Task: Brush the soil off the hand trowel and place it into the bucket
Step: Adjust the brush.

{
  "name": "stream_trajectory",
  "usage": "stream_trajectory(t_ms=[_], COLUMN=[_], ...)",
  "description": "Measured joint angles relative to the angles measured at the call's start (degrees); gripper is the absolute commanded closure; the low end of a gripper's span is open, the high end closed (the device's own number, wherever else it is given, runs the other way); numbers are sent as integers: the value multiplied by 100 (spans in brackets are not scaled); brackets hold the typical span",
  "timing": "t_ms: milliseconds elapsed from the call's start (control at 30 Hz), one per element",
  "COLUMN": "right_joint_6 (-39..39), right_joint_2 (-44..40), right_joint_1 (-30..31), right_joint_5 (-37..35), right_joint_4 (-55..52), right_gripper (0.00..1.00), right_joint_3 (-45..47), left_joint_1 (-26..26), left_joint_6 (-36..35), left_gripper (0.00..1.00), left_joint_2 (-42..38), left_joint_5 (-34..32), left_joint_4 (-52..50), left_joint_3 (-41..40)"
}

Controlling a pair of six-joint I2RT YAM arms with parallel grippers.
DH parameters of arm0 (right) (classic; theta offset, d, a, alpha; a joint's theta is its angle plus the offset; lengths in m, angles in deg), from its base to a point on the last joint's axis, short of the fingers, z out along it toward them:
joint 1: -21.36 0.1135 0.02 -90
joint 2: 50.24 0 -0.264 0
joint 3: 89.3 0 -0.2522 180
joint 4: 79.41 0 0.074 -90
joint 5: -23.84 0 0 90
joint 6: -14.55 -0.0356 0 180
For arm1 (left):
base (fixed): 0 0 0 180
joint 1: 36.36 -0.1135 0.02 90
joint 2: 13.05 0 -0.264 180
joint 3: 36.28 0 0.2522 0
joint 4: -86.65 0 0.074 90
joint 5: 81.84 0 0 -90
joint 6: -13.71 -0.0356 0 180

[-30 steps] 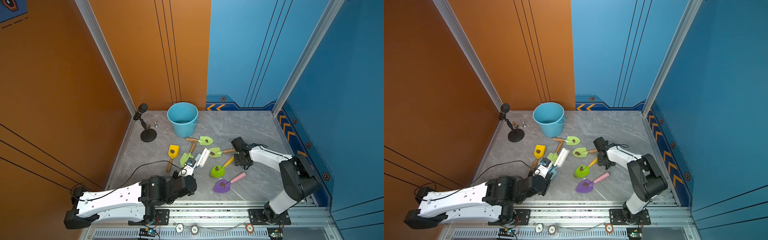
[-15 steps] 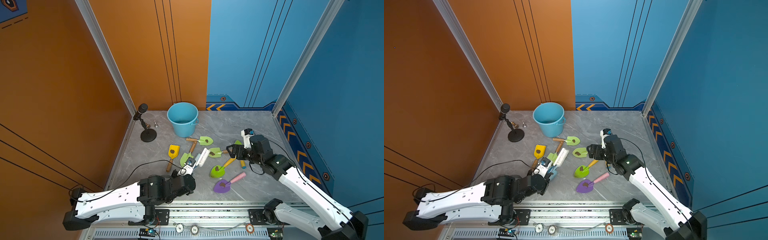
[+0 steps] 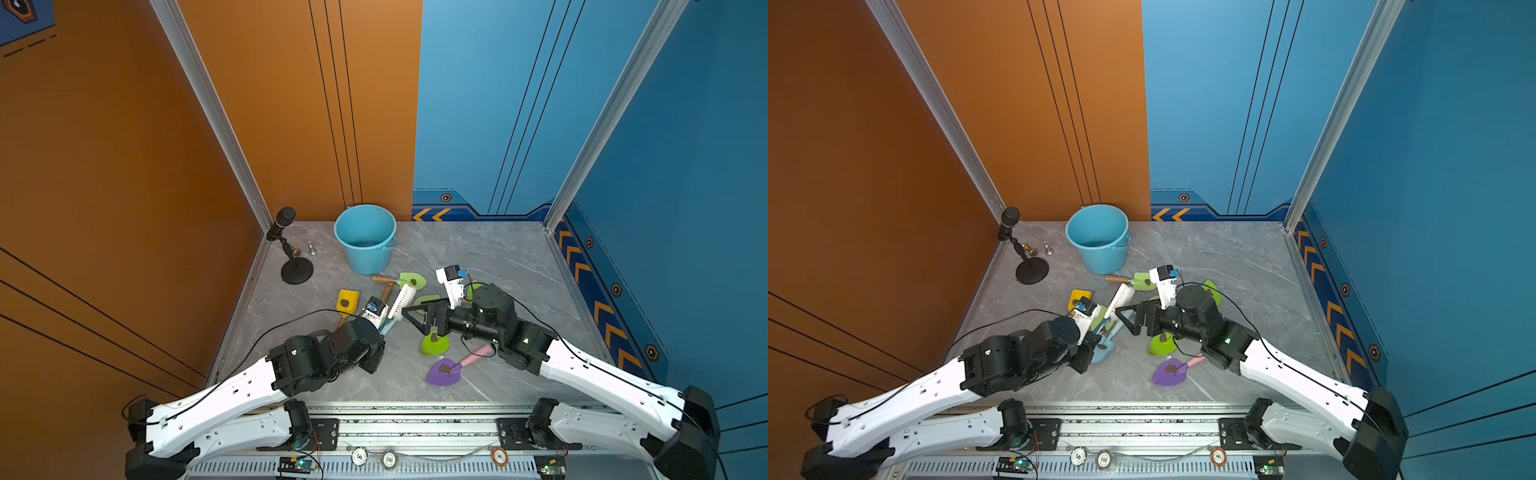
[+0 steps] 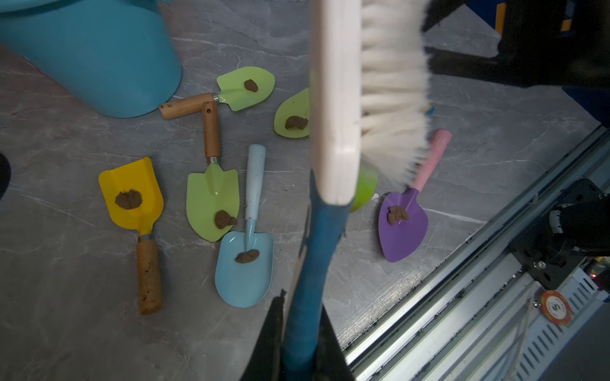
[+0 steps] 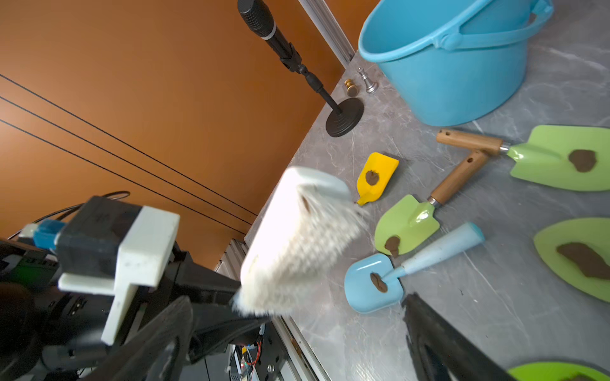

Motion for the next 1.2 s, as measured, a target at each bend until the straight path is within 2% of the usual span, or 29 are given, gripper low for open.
stream_trajectory(t_ms=[100,167,300,333,400,467,533,667,833,900,933,967,1000,1067,1100,1200], right_joint_6=[-9,-26,-118,-142,-221,-302,-387,-446,-629,-911,-949,-962,-979,-820,-721,-459], right_joint_2=[396,638,1091,1158,1215,1220,1200,1049,846,828,813,813,826,863,911,1104], right_joint_1=[-13,-39,-177,-249,-378,-474,-511,-496,-450,-385,-352,-337,-334,-339,-356,-494], right_joint_5=[-11,-24,-48,-39,-17,-17,-22,-31,-267,-319,-398,-450,-483,-505,-501,-343], right_joint_4=[179,175,118,90,59,20,2,-44,-33,168,245,269,299,308,299,205], right_gripper=[4,11,38,40,39,32,32,40,66,72,75,76,78,80,81,83], right_joint_3=[-267,-474,-922,-966,-975,-975,-975,-887,-726,-726,-726,-726,-726,-728,-730,-809], left_joint_1=[-50,-50,-74,-101,-173,-256,-339,-433,-586,-682,-754,-837,-955,-1248,-1473,-2087], left_joint_6=[-109,-168,-258,-262,-291,-293,-293,-317,-494,-573,-629,-695,-774,-848,-883,-922], left_gripper=[100,100,100,100,100,100,100,100,100,100,95,82,63,38,28,16], left_joint_2=[28,79,269,308,378,452,525,645,793,879,914,920,920,909,879,754], left_joint_5=[203,289,382,385,409,435,470,472,680,774,857,973,1143,1591,1941,2835], left_joint_4=[76,120,227,232,240,275,374,560,680,734,782,813,839,907,986,1196], left_joint_3=[0,2,39,90,157,205,219,238,358,358,358,358,358,358,358,356])
